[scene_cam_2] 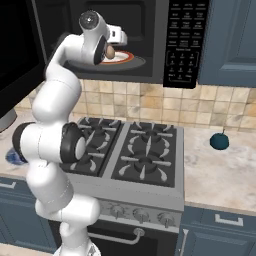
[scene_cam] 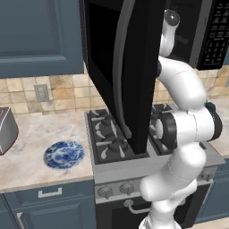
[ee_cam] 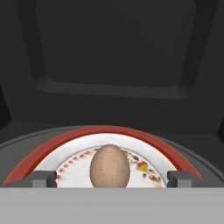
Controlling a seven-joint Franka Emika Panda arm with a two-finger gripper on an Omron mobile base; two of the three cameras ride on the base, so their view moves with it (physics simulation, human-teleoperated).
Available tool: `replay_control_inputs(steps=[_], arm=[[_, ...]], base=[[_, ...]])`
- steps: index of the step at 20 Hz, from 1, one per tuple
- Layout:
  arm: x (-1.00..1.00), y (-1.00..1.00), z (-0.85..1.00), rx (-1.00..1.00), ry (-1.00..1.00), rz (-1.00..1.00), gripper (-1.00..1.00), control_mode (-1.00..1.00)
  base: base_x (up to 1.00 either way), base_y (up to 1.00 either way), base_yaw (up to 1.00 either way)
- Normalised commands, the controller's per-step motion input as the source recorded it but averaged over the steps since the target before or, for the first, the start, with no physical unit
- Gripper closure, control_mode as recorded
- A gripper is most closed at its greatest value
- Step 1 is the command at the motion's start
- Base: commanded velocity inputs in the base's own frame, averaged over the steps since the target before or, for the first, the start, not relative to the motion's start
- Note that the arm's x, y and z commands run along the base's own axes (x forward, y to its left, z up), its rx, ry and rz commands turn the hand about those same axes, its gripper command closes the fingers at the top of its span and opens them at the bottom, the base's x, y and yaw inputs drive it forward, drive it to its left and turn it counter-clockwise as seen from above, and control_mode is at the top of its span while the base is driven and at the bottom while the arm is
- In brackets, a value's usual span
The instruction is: Pick the egg from the microwave and place it on plate located on the counter.
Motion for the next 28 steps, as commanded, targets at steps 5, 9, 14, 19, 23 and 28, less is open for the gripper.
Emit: replay_control_inputs(steps=[5, 9, 14, 19, 23, 28], arm=[[0.22, 0.00, -0.10, 0.00, 0.00, 0.00, -1.00, -1.00], [0.12, 0.00, -0.32, 0.00, 0.00, 0.00, -1.00, -1.00], [0.01, 0.04, -0.25, 0.00, 0.00, 0.00, -1.00, -1.00], [0.05, 0.13, -0.17, 0.00, 0.00, 0.00, -1.00, -1.00], [0.17, 0.06, -0.06, 0.00, 0.01, 0.00, -1.00, -1.00], [0.17, 0.01, 0.00, 0.00, 0.01, 0.00, -1.00, -1.00]], base=[[0.00, 0.00, 0.00], [0.00, 0.00, 0.00], [0.00, 0.00, 0.00], [0.00, 0.00, 0.00], [0.00, 0.00, 0.00], [0.00, 0.00, 0.00]])
